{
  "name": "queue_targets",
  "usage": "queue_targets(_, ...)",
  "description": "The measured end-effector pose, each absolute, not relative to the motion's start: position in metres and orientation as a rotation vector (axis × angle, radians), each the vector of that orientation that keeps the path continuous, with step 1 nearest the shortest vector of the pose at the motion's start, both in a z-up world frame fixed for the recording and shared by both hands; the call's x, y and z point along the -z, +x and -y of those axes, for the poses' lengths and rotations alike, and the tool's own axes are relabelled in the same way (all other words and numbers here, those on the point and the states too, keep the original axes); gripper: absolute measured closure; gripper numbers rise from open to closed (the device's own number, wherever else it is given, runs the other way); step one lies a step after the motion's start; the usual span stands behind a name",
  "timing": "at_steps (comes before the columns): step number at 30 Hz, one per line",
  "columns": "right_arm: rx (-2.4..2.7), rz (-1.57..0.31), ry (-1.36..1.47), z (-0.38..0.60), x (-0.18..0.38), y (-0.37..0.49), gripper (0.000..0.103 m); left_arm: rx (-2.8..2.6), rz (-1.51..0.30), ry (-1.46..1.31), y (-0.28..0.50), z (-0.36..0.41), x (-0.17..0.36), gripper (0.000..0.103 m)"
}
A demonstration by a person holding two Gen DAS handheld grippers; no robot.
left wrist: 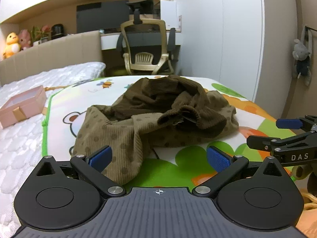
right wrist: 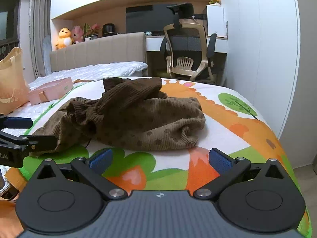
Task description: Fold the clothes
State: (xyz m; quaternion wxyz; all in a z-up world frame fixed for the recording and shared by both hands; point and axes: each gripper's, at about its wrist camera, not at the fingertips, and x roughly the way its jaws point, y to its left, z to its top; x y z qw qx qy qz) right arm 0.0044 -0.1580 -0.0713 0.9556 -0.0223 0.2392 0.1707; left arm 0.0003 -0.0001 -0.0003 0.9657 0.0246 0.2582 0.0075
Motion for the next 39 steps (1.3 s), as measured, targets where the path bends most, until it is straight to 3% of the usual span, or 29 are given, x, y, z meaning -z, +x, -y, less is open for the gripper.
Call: queue_targets(39, -0.358, -0.497, -0.049, 0.152, 0.069, 0.007, 0.0, -0.016, -0.537, -0.001, 0.001, -0.008, 0.0, 0.0)
